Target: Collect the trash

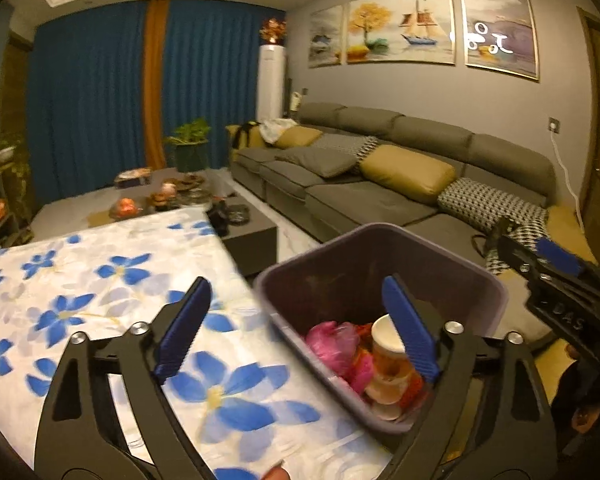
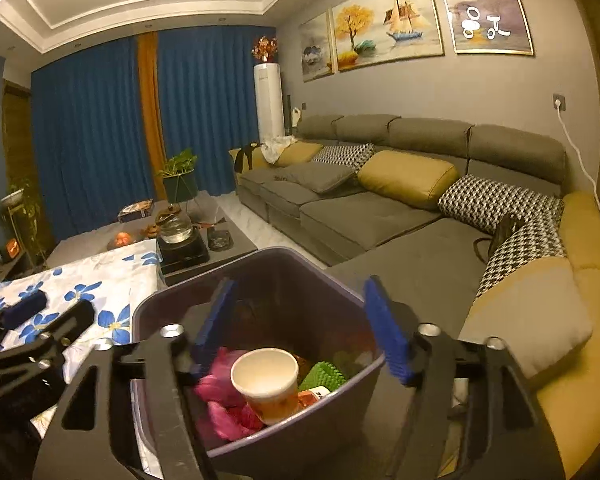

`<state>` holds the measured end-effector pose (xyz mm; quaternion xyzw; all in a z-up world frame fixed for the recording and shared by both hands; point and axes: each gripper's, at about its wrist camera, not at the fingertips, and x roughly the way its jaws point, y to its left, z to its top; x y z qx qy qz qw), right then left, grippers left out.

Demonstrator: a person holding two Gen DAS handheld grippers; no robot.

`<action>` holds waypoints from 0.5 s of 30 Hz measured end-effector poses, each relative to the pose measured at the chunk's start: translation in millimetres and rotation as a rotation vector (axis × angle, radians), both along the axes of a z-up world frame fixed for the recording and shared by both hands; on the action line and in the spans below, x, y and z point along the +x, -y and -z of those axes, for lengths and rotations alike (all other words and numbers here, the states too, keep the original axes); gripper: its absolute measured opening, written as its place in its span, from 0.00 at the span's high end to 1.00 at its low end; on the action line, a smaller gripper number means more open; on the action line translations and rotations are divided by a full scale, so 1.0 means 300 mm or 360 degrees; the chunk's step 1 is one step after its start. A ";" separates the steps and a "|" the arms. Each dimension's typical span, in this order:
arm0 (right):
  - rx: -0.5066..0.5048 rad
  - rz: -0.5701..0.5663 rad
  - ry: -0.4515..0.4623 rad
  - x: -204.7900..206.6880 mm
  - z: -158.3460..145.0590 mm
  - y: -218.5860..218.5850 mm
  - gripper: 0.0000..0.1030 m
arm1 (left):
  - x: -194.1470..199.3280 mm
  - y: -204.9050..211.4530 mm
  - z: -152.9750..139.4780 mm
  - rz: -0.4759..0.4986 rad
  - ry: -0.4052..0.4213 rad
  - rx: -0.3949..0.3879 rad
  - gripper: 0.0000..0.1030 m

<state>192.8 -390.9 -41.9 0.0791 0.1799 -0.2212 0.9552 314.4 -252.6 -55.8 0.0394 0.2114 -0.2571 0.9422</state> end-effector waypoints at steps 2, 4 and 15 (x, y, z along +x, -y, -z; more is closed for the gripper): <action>-0.0037 -0.0002 0.0002 -0.020 -0.006 -0.024 0.21 | -0.030 -0.043 -0.007 -0.0063 0.0025 0.0025 0.11; -0.0084 -0.0016 0.0003 -0.046 -0.016 -0.062 0.14 | -0.058 -0.090 -0.014 -0.0123 0.0031 0.0044 0.09; -0.0184 -0.0151 0.0014 -0.173 -0.075 -0.314 0.05 | -0.269 -0.431 -0.082 -0.0432 0.0043 0.0051 0.06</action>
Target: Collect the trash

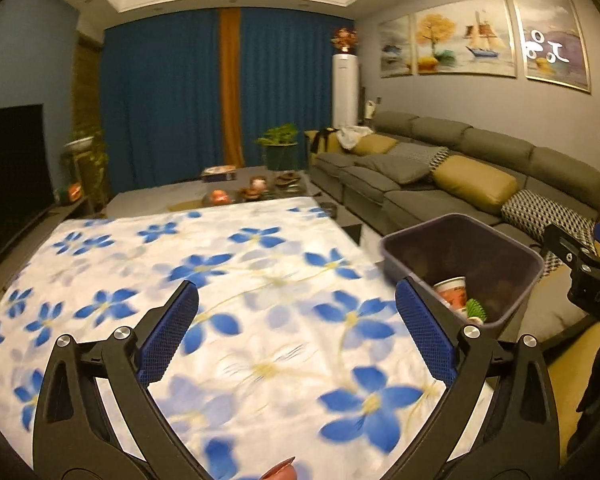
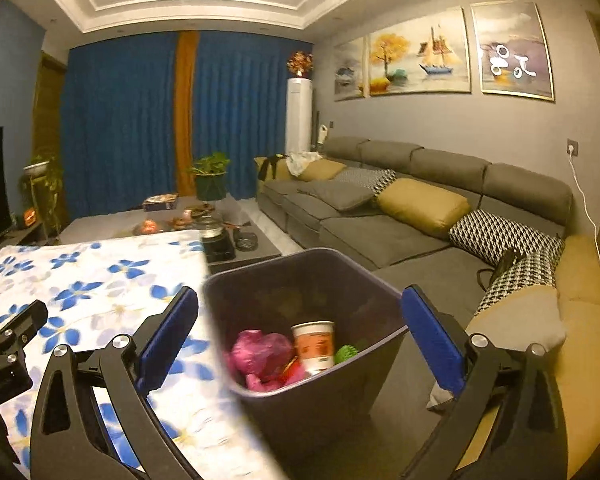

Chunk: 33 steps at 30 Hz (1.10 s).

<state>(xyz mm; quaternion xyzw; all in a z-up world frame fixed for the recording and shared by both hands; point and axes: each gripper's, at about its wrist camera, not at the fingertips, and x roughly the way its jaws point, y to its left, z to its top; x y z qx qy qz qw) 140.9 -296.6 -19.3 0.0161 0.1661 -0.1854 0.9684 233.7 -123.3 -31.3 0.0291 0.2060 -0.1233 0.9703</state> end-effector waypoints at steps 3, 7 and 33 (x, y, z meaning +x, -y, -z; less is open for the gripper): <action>-0.0016 -0.0036 0.0011 -0.047 -0.018 -0.087 0.05 | -0.075 -0.085 -0.018 -0.0029 0.0025 -0.0011 0.06; -0.0059 -0.0042 0.0025 -0.116 -0.038 -0.210 0.05 | -0.154 -0.174 -0.035 -0.0067 0.0047 -0.0008 0.06; -0.0023 -0.0120 0.0046 -0.396 -0.047 -0.477 0.05 | -0.430 -0.435 -0.072 -0.0111 0.0093 -0.0070 0.06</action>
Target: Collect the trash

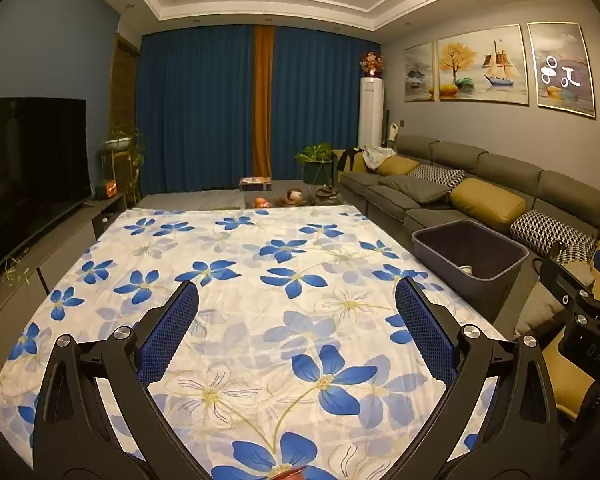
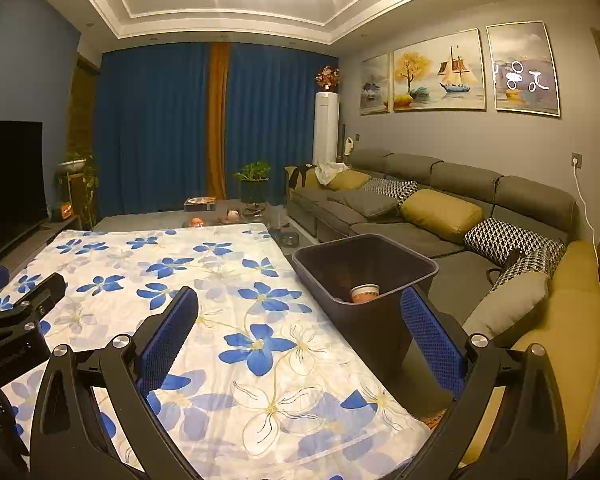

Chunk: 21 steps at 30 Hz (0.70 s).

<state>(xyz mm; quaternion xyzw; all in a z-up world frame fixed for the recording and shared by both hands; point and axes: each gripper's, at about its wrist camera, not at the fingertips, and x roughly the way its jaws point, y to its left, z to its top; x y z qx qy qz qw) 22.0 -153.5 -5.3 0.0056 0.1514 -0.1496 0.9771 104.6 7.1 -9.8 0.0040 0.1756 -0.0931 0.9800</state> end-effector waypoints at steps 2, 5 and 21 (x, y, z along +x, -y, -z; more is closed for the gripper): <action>-0.0001 -0.0003 0.0012 -0.010 -0.004 -0.004 0.05 | -0.006 -0.003 0.001 0.0004 -0.0002 -0.0002 0.06; -0.0002 -0.0004 0.0023 -0.022 -0.010 -0.002 0.05 | -0.009 -0.005 0.001 0.0005 -0.0004 -0.0007 0.06; -0.0002 -0.0003 0.0045 -0.032 -0.021 -0.007 0.05 | -0.023 -0.007 -0.003 0.0010 0.0006 -0.0010 0.06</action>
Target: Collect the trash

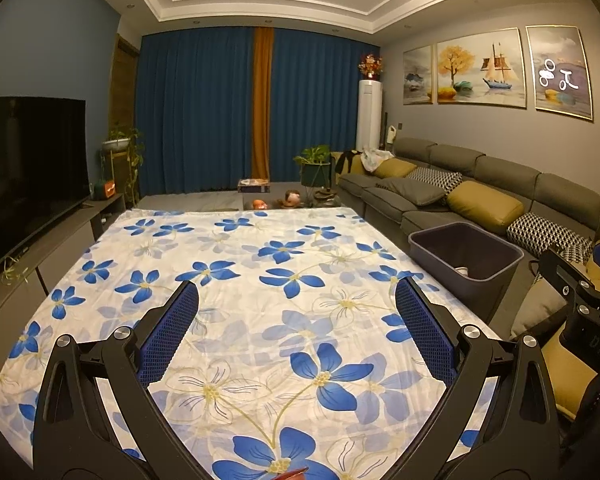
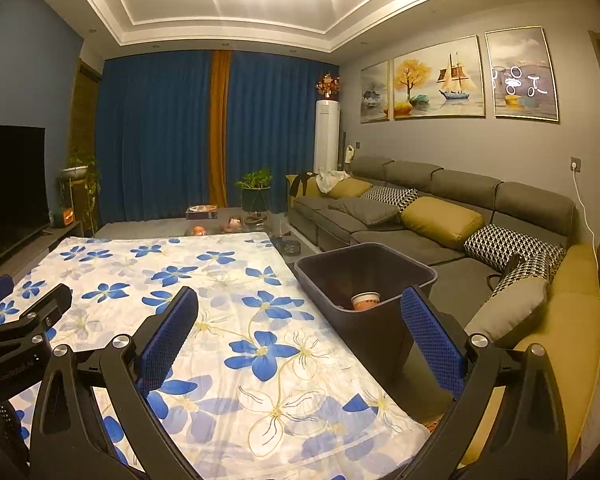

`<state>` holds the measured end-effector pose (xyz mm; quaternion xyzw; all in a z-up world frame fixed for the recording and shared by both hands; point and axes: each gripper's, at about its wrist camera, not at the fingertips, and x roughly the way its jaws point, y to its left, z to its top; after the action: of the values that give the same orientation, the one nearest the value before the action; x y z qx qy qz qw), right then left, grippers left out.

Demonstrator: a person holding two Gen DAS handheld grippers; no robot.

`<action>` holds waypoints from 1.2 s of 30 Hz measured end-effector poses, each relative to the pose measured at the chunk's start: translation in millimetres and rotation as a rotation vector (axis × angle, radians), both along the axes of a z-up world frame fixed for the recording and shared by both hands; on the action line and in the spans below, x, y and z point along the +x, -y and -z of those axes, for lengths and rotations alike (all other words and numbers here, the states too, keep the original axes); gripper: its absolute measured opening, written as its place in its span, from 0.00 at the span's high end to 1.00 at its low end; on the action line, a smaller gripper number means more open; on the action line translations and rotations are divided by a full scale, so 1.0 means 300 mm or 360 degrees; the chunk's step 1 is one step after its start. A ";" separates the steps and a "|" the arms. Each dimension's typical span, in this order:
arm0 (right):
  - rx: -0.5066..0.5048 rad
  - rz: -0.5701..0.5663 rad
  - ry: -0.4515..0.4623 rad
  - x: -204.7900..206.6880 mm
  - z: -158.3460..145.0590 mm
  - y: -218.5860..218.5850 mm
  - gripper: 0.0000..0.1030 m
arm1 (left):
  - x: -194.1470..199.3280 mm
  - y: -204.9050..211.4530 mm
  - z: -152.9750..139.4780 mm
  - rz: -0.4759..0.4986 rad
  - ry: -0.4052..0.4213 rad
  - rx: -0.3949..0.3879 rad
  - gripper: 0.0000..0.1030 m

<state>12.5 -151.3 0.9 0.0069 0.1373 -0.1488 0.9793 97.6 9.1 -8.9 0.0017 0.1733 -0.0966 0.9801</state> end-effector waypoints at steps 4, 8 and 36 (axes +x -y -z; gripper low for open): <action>0.0001 -0.0001 0.0008 -0.003 -0.002 -0.001 0.05 | -0.001 0.001 -0.003 0.0000 0.0002 -0.0005 0.06; 0.0002 -0.0001 0.0011 -0.005 -0.003 -0.001 0.05 | -0.007 0.001 -0.007 0.0001 0.0009 -0.0006 0.06; 0.0005 -0.0001 0.0018 -0.008 -0.010 0.002 0.05 | -0.014 0.007 -0.017 0.0020 0.0008 -0.0007 0.06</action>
<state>10.0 -152.0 3.9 0.0092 0.1319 -0.1482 0.9801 93.5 6.9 -3.8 0.0009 0.1706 -0.1032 0.9799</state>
